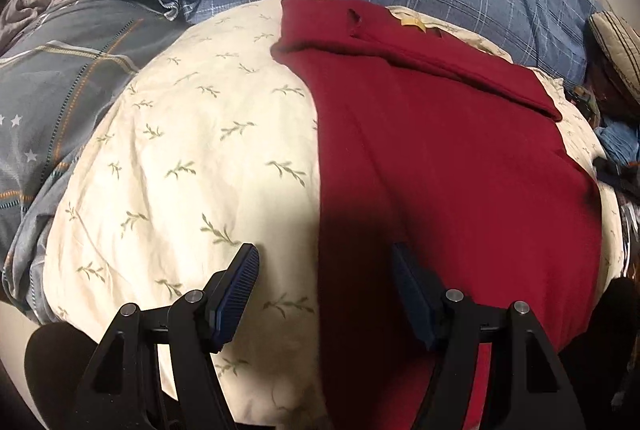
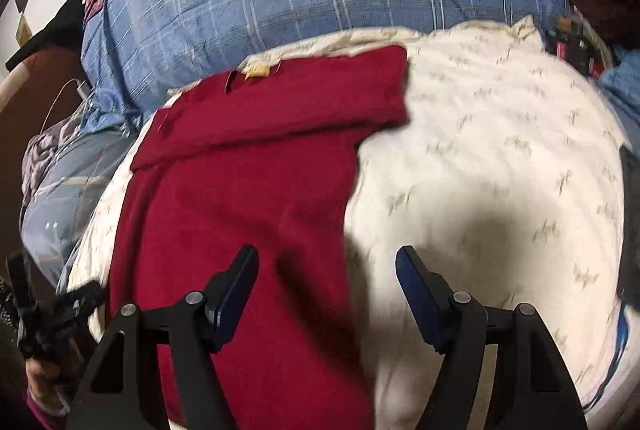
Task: Fold small clothes
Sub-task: 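Release the sweater and withdraw both grippers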
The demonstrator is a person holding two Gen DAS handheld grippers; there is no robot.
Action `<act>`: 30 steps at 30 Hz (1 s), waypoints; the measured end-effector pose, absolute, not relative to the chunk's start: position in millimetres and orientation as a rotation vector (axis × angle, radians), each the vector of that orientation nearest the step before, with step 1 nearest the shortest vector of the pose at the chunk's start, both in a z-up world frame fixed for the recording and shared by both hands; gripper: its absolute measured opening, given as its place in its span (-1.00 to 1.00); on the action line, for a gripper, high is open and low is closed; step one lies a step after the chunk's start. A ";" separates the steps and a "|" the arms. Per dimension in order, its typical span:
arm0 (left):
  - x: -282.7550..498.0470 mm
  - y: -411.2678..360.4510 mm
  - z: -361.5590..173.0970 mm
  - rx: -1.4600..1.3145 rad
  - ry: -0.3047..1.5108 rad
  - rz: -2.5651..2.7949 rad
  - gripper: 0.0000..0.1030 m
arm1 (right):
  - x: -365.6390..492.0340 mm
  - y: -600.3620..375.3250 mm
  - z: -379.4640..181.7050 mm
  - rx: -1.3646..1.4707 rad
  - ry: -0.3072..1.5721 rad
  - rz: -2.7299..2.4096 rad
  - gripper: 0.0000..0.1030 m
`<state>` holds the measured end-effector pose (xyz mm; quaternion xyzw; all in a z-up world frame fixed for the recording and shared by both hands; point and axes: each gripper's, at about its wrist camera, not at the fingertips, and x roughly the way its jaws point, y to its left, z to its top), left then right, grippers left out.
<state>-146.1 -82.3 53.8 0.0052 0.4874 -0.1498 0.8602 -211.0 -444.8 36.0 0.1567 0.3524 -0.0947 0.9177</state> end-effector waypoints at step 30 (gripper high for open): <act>-169.5 -76.3 50.3 -0.010 1.124 -0.397 0.30 | -192.9 -451.3 41.9 0.347 0.806 -0.148 0.47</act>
